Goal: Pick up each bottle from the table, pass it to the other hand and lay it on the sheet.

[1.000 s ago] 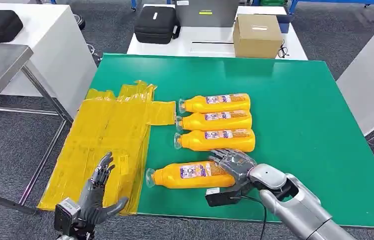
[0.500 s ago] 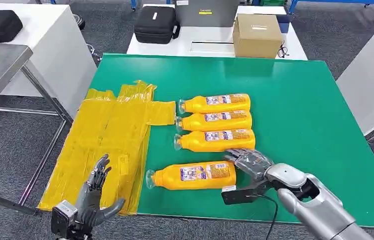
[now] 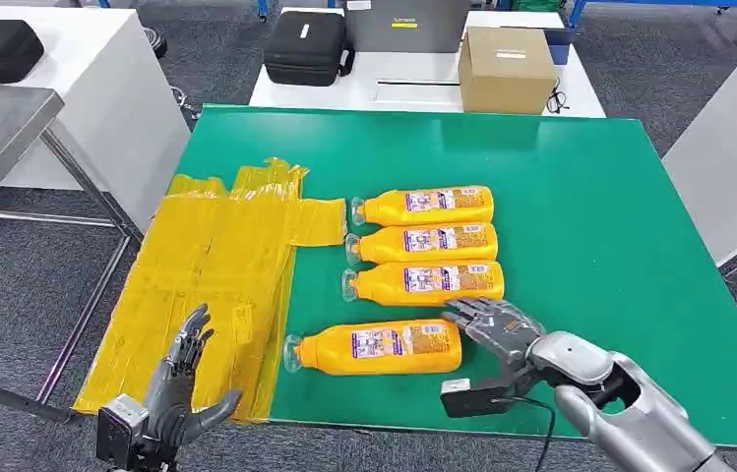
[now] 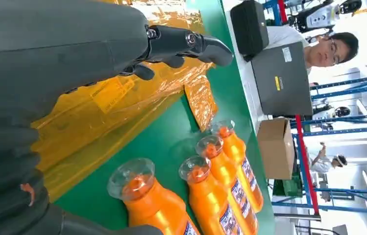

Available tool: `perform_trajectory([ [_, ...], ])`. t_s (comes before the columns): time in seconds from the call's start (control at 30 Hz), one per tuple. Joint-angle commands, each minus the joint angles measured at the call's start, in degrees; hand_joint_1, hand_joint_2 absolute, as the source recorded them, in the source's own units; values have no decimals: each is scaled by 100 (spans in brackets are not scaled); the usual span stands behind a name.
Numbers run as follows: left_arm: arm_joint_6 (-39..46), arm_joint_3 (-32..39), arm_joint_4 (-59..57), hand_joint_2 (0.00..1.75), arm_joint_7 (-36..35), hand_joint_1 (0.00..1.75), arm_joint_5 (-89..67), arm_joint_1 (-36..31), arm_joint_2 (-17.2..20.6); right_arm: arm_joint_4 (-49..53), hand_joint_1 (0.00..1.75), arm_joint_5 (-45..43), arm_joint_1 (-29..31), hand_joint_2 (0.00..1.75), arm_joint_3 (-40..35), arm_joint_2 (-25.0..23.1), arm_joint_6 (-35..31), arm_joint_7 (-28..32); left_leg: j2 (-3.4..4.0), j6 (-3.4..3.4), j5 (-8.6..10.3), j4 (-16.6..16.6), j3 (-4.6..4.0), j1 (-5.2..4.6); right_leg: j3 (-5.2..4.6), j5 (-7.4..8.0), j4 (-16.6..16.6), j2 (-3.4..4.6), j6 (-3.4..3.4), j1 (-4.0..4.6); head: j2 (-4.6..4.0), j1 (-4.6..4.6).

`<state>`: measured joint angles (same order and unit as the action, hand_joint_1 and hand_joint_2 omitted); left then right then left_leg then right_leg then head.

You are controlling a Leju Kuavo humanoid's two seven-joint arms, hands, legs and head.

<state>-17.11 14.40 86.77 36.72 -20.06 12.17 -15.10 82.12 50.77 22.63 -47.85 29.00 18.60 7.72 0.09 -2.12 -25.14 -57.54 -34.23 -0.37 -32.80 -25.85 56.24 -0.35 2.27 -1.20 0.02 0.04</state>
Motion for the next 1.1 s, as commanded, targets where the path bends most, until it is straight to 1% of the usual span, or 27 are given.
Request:
perform_trajectory([
  [0.03,-32,212,-402,175,1,0,-30,-159,-62,-748,0,-15,598,175,-541,-702,50,66,24,11,-4,3,14,8,9,5,-5,26,-10,8,0,0],
  [0.17,-33,213,-401,175,3,0,-32,-159,-65,-750,0,-35,588,175,-540,-667,38,79,8,8,0,6,13,4,11,1,-6,9,-7,4,0,0],
  [0.33,-42,210,-401,175,4,0,-35,-161,-64,-753,0,-44,610,175,-579,-661,44,97,10,8,-2,3,13,6,12,0,-5,10,-8,4,0,0],
  [0.43,-28,219,-428,175,-1,0,-31,-213,-73,-1101,0,-37,798,175,-784,-1090,44,83,17,10,-3,3,16,7,14,1,-5,17,-11,4,0,0],
  [0.57,9,248,-349,175,-37,0,-45,-177,-148,-1619,0,44,992,175,-928,-1583,-323,-117,21,9,0,5,11,6,7,5,-5,23,-9,5,0,0],
  [0.6,9,253,-340,175,-38,0,-46,-167,-153,-1653,0,50,1028,175,-924,-1644,-325,-141,30,14,-4,4,19,12,12,5,-6,33,-14,11,0,2],
  [0.73,49,260,-436,175,-34,0,-65,-190,-161,-1982,0,258,1096,175,-946,-1983,-439,-342,21,14,1,5,15,10,9,3,-5,23,-11,10,0,2],
  [0.93,157,202,-679,175,46,0,-41,-289,-121,-2176,0,479,1083,175,-1014,-2176,-500,-401,10,14,4,8,17,10,14,1,-6,12,-9,10,0,2],
  [1.1,205,169,-575,175,8,0,-21,-232,-153,-2622,0,731,1095,175,-980,-2572,-645,-631,16,17,1,4,17,14,14,1,-5,18,-12,12,0,0],
])
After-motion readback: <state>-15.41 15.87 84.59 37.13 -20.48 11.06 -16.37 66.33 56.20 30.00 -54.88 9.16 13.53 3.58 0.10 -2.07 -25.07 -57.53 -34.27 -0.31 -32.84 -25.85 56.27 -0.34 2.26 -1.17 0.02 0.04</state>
